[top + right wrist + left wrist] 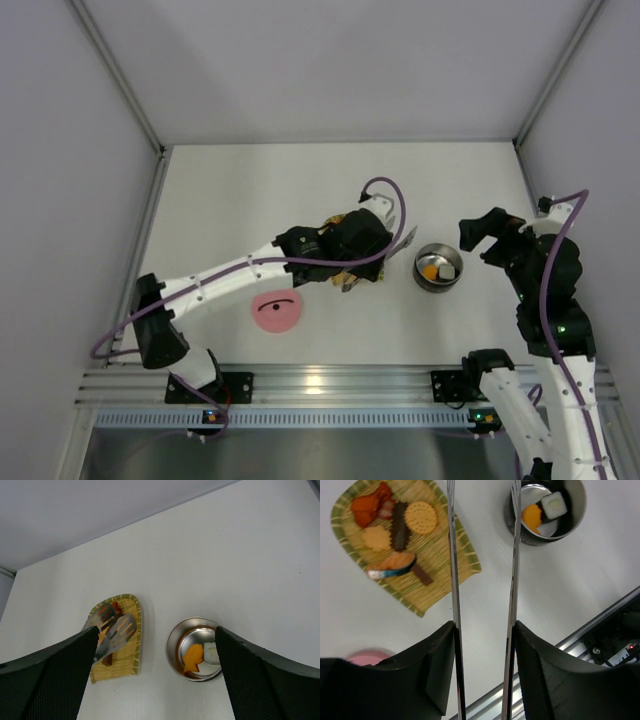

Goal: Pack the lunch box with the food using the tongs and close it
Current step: Pick up the fake food from the plate.

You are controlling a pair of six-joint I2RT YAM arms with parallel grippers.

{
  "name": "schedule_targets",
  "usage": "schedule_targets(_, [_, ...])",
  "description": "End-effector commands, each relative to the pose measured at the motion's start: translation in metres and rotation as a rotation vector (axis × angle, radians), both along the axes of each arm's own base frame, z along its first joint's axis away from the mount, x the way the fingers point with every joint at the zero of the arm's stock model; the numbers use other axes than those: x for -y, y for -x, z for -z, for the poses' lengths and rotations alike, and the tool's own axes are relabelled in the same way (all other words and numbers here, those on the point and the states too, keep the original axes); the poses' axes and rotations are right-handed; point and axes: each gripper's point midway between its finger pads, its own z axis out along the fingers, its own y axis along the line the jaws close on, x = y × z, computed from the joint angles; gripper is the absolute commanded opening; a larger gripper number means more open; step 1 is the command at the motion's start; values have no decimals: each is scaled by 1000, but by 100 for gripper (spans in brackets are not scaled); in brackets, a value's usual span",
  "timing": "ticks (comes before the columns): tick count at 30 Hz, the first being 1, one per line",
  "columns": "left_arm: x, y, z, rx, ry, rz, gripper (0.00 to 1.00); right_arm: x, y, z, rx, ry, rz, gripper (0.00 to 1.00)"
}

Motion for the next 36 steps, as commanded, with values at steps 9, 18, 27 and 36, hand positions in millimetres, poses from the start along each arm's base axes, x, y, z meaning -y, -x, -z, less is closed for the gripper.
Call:
schedule_targets(9, [-91, -42, 25, -14, -52, -228, 54, -1, -5, -20, 41, -6, -8, 97])
schedule_targets(18, [-95, -79, 32, -12, -45, -280, 53, -1, -5, -18, 35, -1, -11, 97])
schedule_targets(27, [-87, -95, 48, -42, -62, -275, 53, -1, -3, -13, 30, -4, -9, 97])
schedule_targets(36, [-87, -100, 61, -62, -78, -280, 52, -1, -2, -11, 28, -1, -9, 98])
